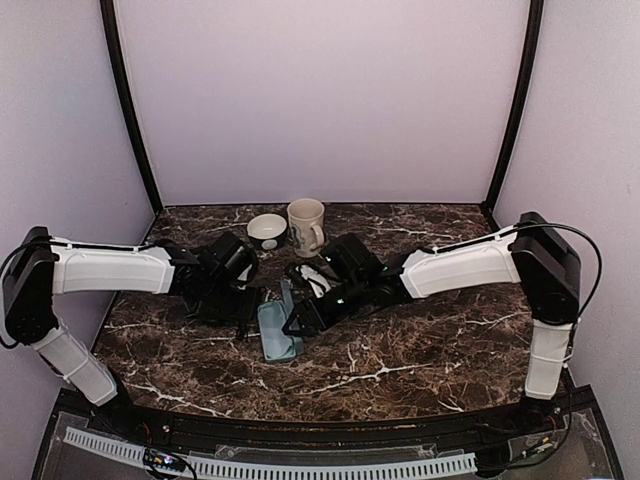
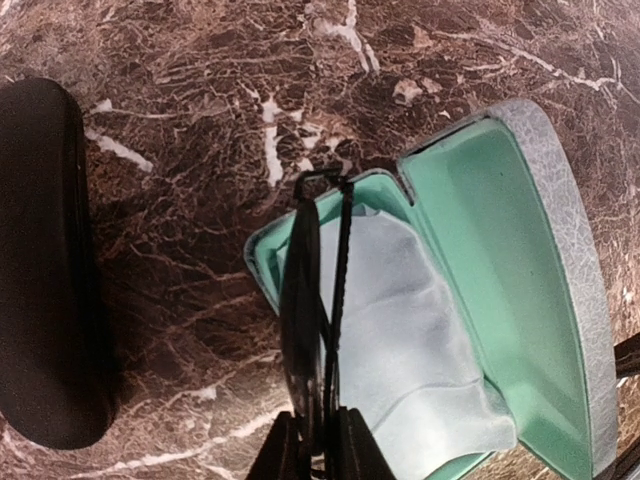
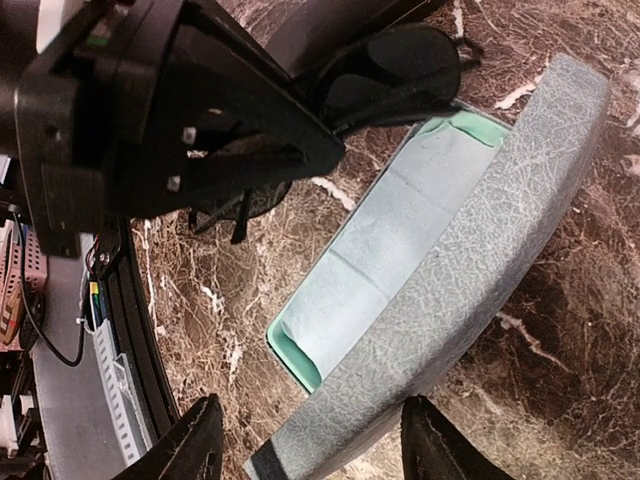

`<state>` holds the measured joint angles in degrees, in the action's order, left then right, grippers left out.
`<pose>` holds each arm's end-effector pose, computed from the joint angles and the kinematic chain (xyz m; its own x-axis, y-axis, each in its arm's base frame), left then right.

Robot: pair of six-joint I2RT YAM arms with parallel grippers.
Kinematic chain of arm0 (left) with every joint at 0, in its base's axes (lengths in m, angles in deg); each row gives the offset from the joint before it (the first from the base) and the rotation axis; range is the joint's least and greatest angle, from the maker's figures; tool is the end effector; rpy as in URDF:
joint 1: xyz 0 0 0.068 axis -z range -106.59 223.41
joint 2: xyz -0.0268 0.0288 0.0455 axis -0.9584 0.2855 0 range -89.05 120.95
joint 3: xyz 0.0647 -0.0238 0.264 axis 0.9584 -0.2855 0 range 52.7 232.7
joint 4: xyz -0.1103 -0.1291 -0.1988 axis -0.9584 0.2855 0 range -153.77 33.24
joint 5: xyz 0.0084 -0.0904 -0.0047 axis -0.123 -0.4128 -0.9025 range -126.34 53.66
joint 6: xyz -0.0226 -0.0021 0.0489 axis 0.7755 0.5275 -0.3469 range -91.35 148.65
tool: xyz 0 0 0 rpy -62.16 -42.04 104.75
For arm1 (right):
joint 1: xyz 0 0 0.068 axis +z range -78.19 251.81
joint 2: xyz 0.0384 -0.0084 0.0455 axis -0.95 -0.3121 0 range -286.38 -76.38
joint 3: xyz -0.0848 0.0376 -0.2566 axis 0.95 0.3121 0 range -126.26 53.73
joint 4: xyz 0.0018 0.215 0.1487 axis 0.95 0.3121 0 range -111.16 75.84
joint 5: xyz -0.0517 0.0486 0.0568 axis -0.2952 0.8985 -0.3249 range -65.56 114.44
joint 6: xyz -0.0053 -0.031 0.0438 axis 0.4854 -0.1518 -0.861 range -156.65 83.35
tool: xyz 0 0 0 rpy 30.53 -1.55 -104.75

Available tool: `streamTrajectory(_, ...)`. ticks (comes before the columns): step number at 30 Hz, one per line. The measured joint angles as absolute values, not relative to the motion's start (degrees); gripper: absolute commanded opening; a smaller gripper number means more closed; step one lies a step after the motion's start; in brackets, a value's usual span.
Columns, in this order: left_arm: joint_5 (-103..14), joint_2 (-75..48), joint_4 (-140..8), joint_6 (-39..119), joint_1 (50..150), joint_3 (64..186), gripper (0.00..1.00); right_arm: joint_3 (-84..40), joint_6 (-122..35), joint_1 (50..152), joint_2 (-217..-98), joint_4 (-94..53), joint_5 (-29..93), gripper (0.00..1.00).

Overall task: Organize the sunglasses
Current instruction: Move the opened sunglasses case to the center of the board, then place the sunglasses in the sunglasses case.

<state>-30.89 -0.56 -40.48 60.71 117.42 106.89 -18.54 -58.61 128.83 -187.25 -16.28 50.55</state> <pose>0.2239 -0.2115 0.1966 -0.8622 0.0982 -0.4970 0.2328 0.9481 -0.2166 0.2154 0.3606 0.1814 -0.6940 -0.4526 -0.5599 -0.7198 0.4206 0.5522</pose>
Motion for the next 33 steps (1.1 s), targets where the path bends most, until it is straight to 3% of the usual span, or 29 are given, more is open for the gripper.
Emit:
streamTrajectory(21,-23.28,7.77,-30.51,71.39,123.13,116.44,0.12,-15.06,-55.79,128.76,-185.37,-18.46,53.87,0.61)
streamTrajectory(33,-23.55,11.53,-30.33,73.06,123.63,118.45,0.22,-13.35,-55.15,128.43,-184.41,-19.27,55.18,0.61)
